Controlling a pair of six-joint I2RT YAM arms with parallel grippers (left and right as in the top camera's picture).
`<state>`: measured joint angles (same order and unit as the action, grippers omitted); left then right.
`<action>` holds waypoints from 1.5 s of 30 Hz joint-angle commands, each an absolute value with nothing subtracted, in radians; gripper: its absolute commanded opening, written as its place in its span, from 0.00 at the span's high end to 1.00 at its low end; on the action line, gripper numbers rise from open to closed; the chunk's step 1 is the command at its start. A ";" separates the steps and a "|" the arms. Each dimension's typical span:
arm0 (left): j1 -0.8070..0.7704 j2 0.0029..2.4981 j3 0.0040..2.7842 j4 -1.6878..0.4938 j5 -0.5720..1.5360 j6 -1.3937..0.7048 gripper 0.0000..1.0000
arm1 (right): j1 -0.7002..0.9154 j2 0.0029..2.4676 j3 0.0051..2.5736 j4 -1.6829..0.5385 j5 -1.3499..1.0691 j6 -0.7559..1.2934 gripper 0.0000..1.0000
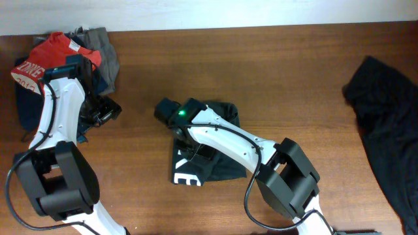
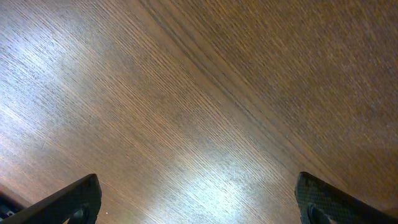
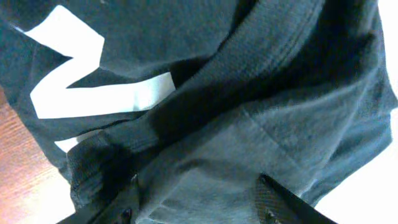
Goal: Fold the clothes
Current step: 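Fold the shirt's top down toward the bottom with the right gripper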
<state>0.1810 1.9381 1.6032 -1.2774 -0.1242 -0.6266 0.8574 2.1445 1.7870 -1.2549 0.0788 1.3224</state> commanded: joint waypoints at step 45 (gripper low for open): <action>0.179 1.918 1.598 -1.268 -0.134 -0.636 0.01 | 0.810 2.227 1.850 -1.267 -0.038 1.210 0.38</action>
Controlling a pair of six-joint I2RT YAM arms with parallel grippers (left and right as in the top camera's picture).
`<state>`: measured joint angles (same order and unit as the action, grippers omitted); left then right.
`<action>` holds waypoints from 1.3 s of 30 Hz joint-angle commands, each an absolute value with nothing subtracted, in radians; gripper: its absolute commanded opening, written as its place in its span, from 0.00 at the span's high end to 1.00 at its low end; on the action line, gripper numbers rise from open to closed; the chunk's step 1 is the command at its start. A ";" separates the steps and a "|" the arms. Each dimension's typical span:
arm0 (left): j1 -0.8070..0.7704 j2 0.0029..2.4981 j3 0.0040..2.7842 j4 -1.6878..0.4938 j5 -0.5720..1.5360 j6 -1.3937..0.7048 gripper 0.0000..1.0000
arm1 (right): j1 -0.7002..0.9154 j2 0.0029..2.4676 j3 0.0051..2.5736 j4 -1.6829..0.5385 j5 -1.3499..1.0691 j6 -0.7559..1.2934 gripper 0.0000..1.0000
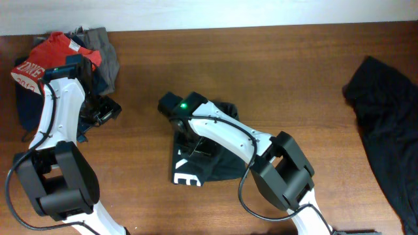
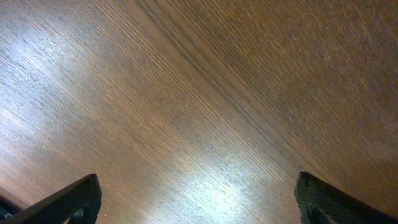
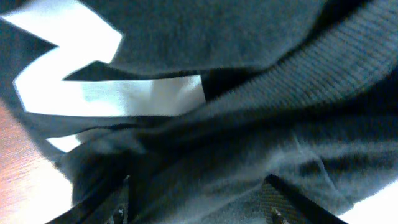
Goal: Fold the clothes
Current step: 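Fold the shirt's top down toward the bottom with the right gripper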
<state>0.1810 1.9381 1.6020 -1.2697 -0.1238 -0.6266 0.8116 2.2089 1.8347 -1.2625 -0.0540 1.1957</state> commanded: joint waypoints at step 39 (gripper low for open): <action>0.179 1.918 1.598 -1.268 -0.135 -0.636 0.01 | 0.738 2.211 2.027 -1.699 0.189 0.947 0.64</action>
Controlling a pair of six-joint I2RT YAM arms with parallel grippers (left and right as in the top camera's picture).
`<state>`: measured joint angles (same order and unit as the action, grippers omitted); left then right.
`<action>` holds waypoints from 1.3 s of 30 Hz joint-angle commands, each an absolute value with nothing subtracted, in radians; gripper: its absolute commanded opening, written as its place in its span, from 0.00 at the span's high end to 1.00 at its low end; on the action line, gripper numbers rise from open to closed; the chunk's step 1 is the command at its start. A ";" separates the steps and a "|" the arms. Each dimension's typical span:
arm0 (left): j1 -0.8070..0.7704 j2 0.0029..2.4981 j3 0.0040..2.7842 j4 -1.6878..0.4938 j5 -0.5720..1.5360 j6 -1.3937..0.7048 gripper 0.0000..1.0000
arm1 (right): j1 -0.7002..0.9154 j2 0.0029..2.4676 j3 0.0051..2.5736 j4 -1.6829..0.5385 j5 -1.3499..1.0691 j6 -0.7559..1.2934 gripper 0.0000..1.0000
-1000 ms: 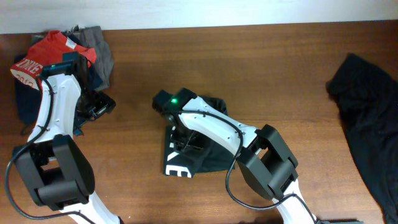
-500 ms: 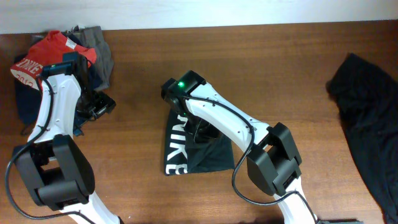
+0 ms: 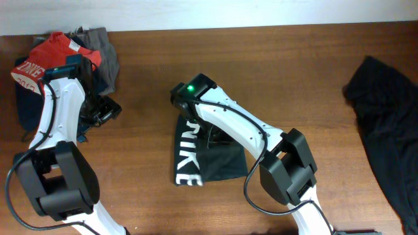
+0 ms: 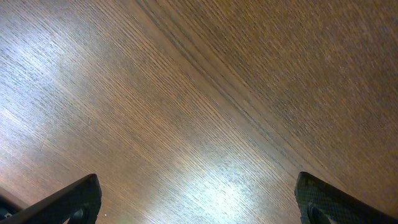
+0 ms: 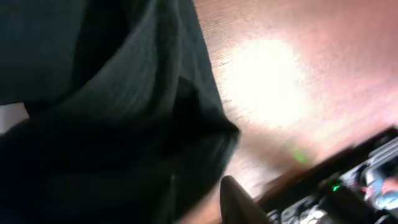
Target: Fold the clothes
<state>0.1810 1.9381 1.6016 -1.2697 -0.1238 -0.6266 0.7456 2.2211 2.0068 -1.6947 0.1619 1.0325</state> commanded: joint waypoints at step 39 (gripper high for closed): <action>0.179 1.918 1.598 -1.267 -0.135 -0.636 0.01 | 0.830 2.270 2.040 -1.542 -0.011 0.194 0.82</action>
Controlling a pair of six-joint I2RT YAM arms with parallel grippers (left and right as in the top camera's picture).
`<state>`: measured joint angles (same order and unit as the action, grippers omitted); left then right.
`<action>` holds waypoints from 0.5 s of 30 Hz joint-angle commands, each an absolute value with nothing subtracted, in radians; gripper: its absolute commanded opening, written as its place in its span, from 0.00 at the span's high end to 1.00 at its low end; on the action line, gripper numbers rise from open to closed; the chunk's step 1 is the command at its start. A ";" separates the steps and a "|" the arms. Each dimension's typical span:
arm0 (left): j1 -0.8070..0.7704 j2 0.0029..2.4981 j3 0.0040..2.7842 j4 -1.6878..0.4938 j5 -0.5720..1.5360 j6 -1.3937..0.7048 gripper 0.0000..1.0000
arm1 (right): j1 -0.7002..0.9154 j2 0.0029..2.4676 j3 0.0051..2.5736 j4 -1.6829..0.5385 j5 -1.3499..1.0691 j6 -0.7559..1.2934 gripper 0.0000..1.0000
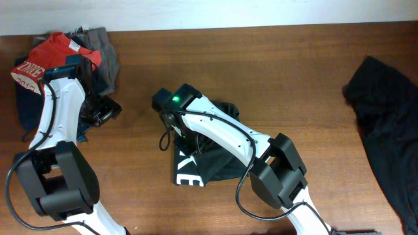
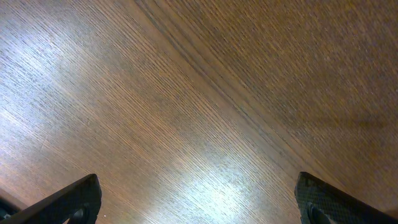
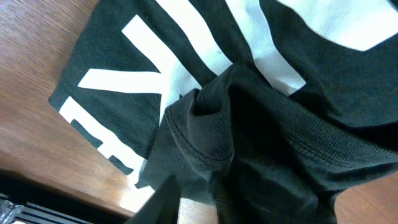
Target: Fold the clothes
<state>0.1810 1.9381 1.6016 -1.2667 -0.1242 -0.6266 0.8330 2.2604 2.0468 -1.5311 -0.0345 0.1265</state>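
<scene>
A dark shirt point(image 1: 209, 163) with white letters lies crumpled at the table's middle. In the right wrist view the shirt point(image 3: 186, 74) fills the frame, its letters showing. My right gripper point(image 1: 185, 138) is down on the shirt's upper left part. A ribbed fold point(image 3: 249, 124) runs into the right gripper point(image 3: 205, 202), which is shut on it; one finger point(image 3: 163, 200) shows, the other is hidden by cloth. My left gripper point(image 2: 199, 199) hangs open over bare wood point(image 2: 186, 93), seen in the overhead view as the left gripper point(image 1: 108, 109) beside the clothes pile.
A pile of clothes point(image 1: 62, 62), red, grey and navy, lies at the back left corner. A large black garment point(image 1: 385, 124) is spread at the right edge. Brown table point(image 1: 294, 72) wood shows between them.
The right wrist has moved left and a little nearer. The shirt's upper left part, then flat with its full lettering showing, is now bunched under the gripper. The left arm is unchanged.
The right gripper first stood open, low over the crumpled shirt. It was still open there a moment later. Then the shirt lay with its lettering spread out in a column. Now the gripper is shut on a ribbed fold. The left arm stayed still throughout.
</scene>
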 commanded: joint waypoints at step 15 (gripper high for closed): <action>0.179 1.918 1.598 -1.268 -0.135 -0.636 0.01 | 0.831 2.270 2.040 -1.575 0.030 0.141 0.43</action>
